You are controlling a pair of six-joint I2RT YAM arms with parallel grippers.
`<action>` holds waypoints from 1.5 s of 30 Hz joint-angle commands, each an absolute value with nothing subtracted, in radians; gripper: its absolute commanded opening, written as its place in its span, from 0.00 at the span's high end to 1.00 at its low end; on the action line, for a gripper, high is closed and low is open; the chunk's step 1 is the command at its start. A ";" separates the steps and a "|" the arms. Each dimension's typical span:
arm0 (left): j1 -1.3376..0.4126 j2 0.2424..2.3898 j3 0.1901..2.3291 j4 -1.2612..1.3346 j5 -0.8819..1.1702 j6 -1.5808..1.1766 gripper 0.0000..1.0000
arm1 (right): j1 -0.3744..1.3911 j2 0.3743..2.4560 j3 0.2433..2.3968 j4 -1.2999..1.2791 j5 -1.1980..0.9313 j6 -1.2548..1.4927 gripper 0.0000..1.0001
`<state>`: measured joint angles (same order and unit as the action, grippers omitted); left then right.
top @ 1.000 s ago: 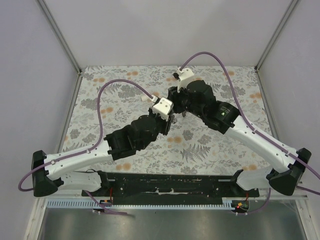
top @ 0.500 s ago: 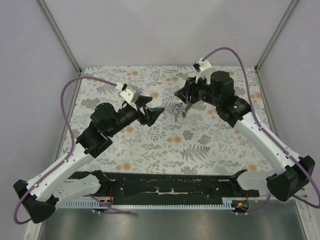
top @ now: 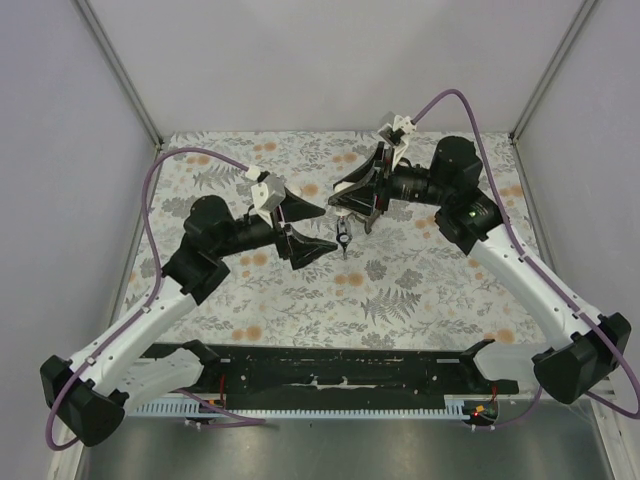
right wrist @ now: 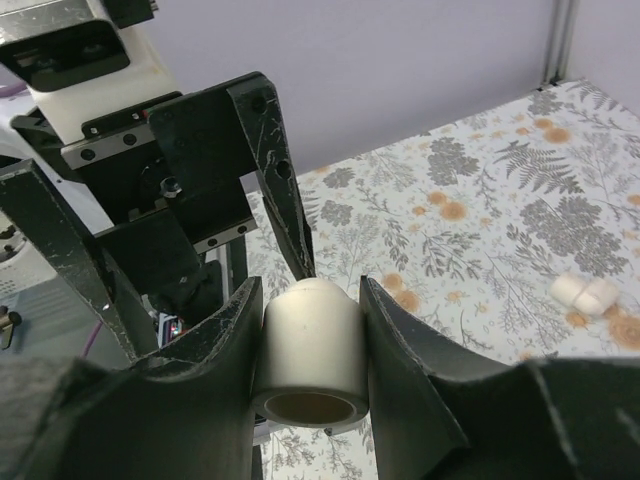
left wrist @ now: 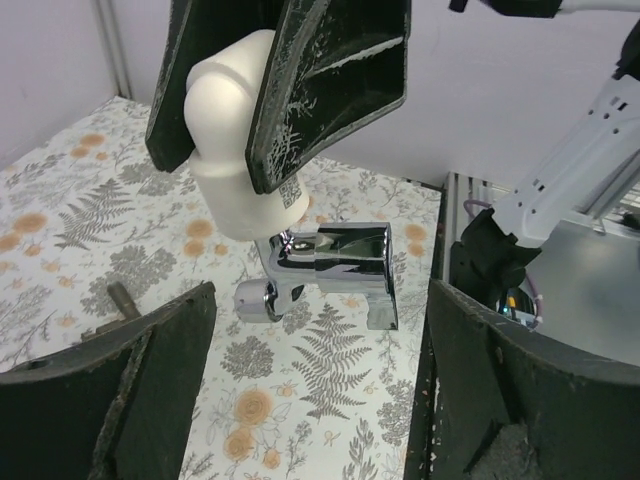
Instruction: Install the water faucets
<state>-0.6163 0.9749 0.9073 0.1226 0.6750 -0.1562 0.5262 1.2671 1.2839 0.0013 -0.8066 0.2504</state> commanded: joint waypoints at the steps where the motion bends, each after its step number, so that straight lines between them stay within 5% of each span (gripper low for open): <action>1: -0.611 0.995 0.891 0.268 0.755 -0.276 0.09 | 0.522 1.279 1.345 0.121 -0.903 0.287 1.00; 21: -0.612 1.098 0.773 0.754 0.735 -0.616 0.13 | 0.534 1.296 1.330 0.244 -0.956 0.380 1.00; 29: -0.638 1.121 0.764 0.795 0.732 -0.649 0.35 | 0.541 1.290 1.328 0.233 -0.943 0.374 1.00; 34: -0.673 1.088 0.776 0.658 0.661 -0.533 0.65 | 0.554 1.278 1.348 0.106 -0.876 0.298 1.00; 39: -0.817 1.013 0.825 0.324 0.230 -0.197 0.98 | 0.635 1.266 1.405 -0.182 -0.513 0.143 1.00; 45: -1.096 1.060 0.894 0.213 -0.640 0.052 0.98 | 0.784 1.292 1.419 -0.357 0.111 0.167 1.00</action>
<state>-0.9413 1.0210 0.8005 0.2993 -0.0044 -0.2462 0.7105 1.2839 1.3743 -0.2321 -0.3752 0.1654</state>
